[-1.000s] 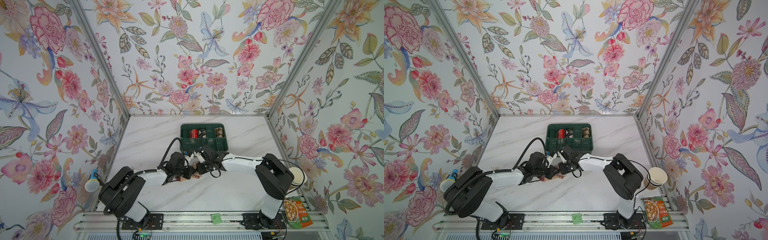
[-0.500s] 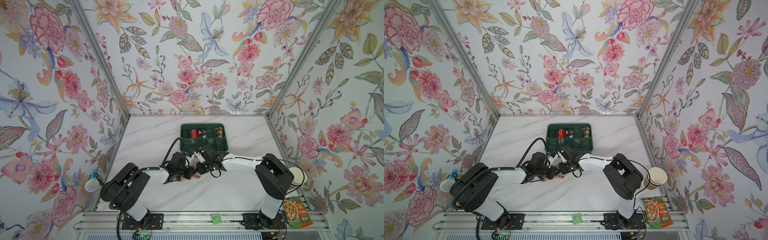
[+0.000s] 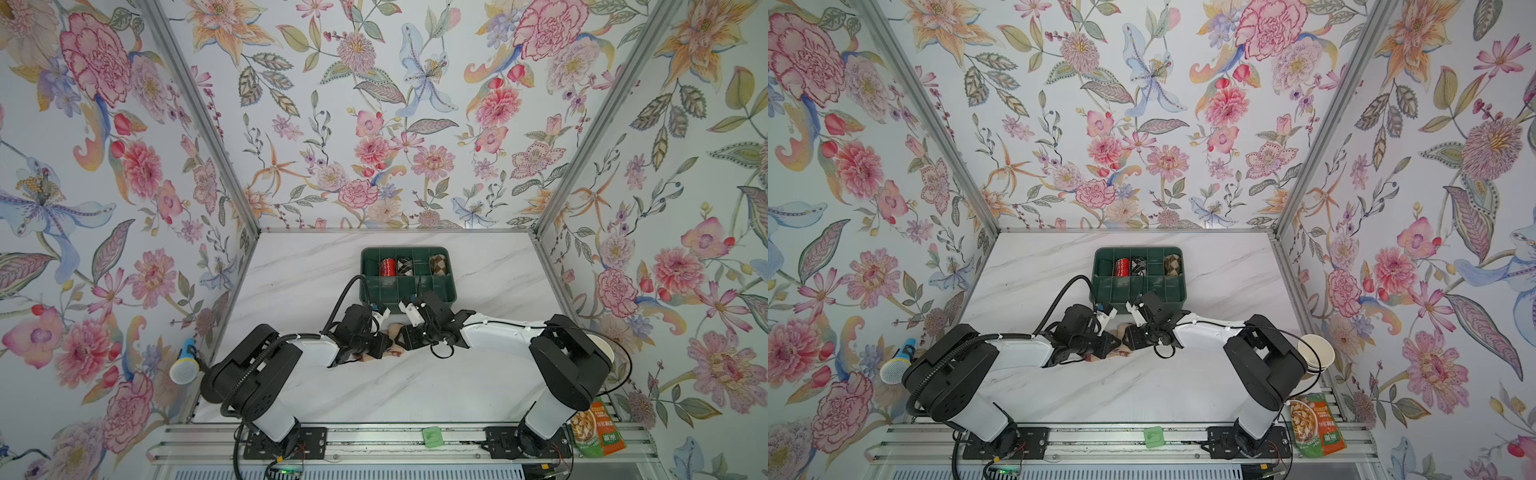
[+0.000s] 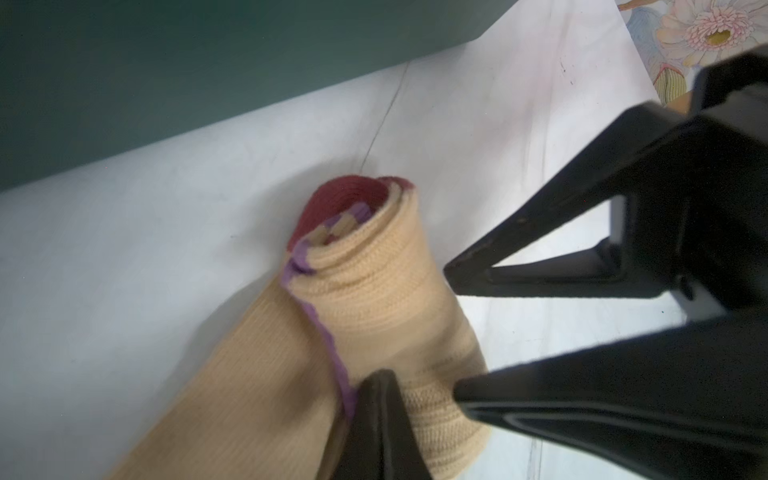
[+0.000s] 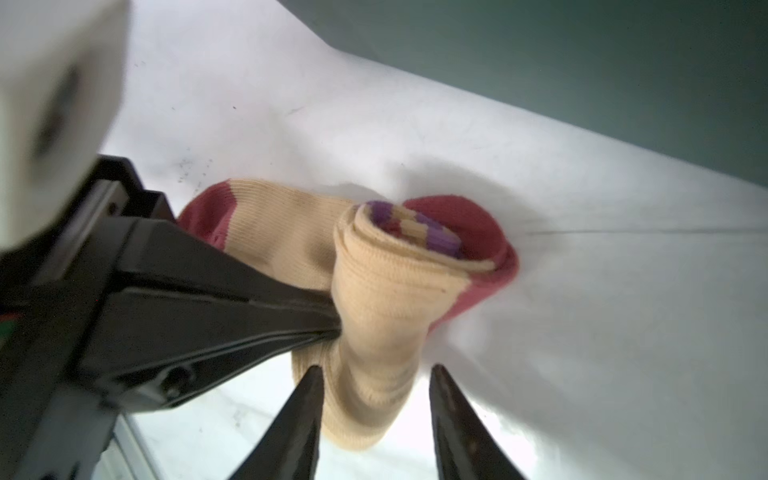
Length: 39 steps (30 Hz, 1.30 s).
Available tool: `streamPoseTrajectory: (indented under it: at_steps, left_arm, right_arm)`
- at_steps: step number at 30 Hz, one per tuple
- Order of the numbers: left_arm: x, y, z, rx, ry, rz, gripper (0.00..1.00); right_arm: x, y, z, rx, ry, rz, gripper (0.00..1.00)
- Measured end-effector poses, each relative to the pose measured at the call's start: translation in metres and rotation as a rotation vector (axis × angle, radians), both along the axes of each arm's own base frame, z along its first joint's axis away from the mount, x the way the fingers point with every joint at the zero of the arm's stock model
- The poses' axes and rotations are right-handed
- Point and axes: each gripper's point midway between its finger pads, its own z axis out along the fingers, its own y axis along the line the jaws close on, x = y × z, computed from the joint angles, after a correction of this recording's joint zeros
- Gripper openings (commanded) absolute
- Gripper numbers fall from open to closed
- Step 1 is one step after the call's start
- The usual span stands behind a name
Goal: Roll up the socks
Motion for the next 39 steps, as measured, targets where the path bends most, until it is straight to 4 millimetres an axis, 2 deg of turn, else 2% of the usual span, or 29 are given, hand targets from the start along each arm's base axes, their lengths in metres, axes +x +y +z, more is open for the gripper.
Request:
streamPoseTrajectory:
  at_steps: [2,5,8,13,25,39]
  left_arm:
    - [0.000,0.000,0.000,0.000,0.000,0.000,0.00]
    - [0.000,0.000,0.000,0.000,0.000,0.000,0.00]
    - [0.000,0.000,0.000,0.000,0.000,0.000,0.00]
    - [0.000,0.000,0.000,0.000,0.000,0.001,0.00]
    - [0.000,0.000,0.000,-0.001,0.000,0.001,0.00]
    - [0.000,0.000,0.000,-0.003,0.001,-0.001,0.00]
  right_arm:
    - [0.003,-0.005,0.009,0.054,-0.004,-0.025,0.43]
    - [0.007,-0.011,0.021,0.124,-0.015,-0.057,0.30]
    - [0.010,-0.008,0.028,0.172,-0.016,-0.063,0.20]
    - [0.010,0.005,0.036,0.242,-0.016,-0.031,0.17]
    - [0.006,0.014,0.005,0.239,0.077,-0.005,0.14]
    - [0.012,0.027,-0.007,0.270,0.102,0.013,0.13]
